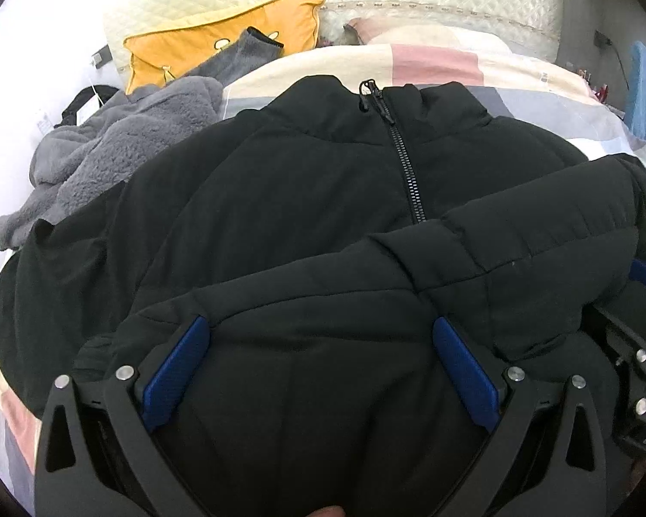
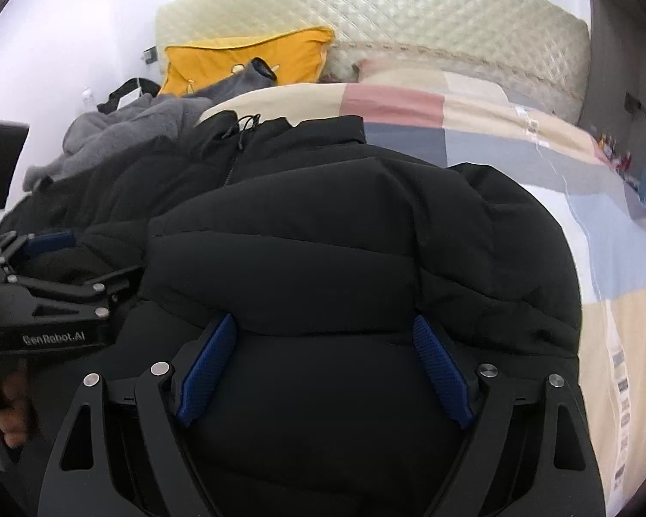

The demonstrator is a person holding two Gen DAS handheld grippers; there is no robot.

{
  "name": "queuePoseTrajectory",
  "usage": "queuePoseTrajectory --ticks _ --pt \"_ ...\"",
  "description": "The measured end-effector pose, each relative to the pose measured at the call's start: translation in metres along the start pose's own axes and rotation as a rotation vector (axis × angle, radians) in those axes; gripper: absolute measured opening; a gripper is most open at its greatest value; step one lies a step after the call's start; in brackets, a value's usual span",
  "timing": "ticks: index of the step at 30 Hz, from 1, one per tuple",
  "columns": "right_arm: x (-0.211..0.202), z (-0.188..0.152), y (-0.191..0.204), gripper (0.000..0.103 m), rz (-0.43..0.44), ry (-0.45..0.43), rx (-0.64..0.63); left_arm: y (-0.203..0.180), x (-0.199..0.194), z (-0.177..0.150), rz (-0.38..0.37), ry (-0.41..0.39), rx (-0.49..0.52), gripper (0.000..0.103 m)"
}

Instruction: Fold large clothes

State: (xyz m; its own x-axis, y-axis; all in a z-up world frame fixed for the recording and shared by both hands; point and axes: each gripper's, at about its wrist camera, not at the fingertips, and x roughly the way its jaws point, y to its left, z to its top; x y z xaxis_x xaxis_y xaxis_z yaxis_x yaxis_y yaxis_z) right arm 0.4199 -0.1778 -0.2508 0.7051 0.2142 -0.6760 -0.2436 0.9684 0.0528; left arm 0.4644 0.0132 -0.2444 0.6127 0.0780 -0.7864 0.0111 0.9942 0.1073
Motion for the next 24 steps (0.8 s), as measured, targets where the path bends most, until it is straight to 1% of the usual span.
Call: queuePoseTrajectory --ticks 1,2,3,4,6,7,8,9,10,11,12,14,16,18,22,24 --pt "-0.008 0.001 -0.004 0.081 0.028 -0.02 0.027 0.002 -0.005 0.0 -0.014 -0.001 -0.012 0.103" --pt "-0.019 0.001 -0.008 0.081 0.067 -0.058 0.053 0.006 -0.011 0.0 -0.036 -0.007 -0.029 0.103" --pt "-0.034 0.001 -0.013 0.081 0.082 -0.106 0.074 0.01 -0.019 -0.001 -0.062 -0.021 -0.046 0.103" --pt "-0.045 0.002 -0.017 0.081 0.077 -0.141 0.086 0.015 -0.028 -0.002 -0.08 -0.042 -0.058 0.103" --pt "-0.065 0.001 -0.025 0.081 0.071 -0.19 0.09 0.024 -0.04 -0.002 -0.09 -0.084 -0.06 0.103" --pt "-0.069 0.0 -0.029 0.081 0.065 -0.198 0.085 0.027 -0.047 -0.004 -0.077 -0.115 -0.039 0.103" --pt "-0.072 -0.001 -0.034 0.078 0.061 -0.195 0.078 0.029 -0.051 -0.006 -0.044 -0.138 -0.013 0.103" --pt "-0.072 -0.004 -0.041 0.075 0.049 -0.18 0.078 0.031 -0.052 -0.008 -0.027 -0.142 0.002 0.103" --pt "-0.07 -0.007 -0.046 0.065 0.039 -0.168 0.083 0.036 -0.05 -0.011 -0.016 -0.134 0.008 0.103" --pt "-0.068 -0.011 -0.053 0.059 0.038 -0.152 0.093 0.039 -0.047 -0.012 -0.012 -0.124 0.003 0.103" --pt "-0.064 -0.014 -0.057 0.057 0.041 -0.137 0.105 0.045 -0.042 -0.015 -0.011 -0.107 -0.011 0.103" --pt "-0.054 -0.022 -0.067 0.055 0.055 -0.1 0.129 0.054 -0.034 -0.02 -0.019 -0.087 -0.037 0.103" --pt "-0.045 -0.031 -0.069 0.056 0.083 -0.068 0.123 0.06 -0.032 -0.024 -0.018 -0.096 -0.059 0.103" --pt "-0.039 -0.035 -0.068 0.056 0.107 -0.042 0.109 0.061 -0.026 -0.027 -0.032 -0.081 -0.072 0.103" --pt "-0.028 -0.036 -0.065 0.056 0.104 -0.004 0.099 0.057 -0.017 -0.031 -0.037 -0.058 -0.069 0.103" --pt "-0.023 -0.04 -0.061 0.056 0.087 0.008 0.079 0.056 -0.013 -0.033 -0.037 -0.042 -0.07 0.103"
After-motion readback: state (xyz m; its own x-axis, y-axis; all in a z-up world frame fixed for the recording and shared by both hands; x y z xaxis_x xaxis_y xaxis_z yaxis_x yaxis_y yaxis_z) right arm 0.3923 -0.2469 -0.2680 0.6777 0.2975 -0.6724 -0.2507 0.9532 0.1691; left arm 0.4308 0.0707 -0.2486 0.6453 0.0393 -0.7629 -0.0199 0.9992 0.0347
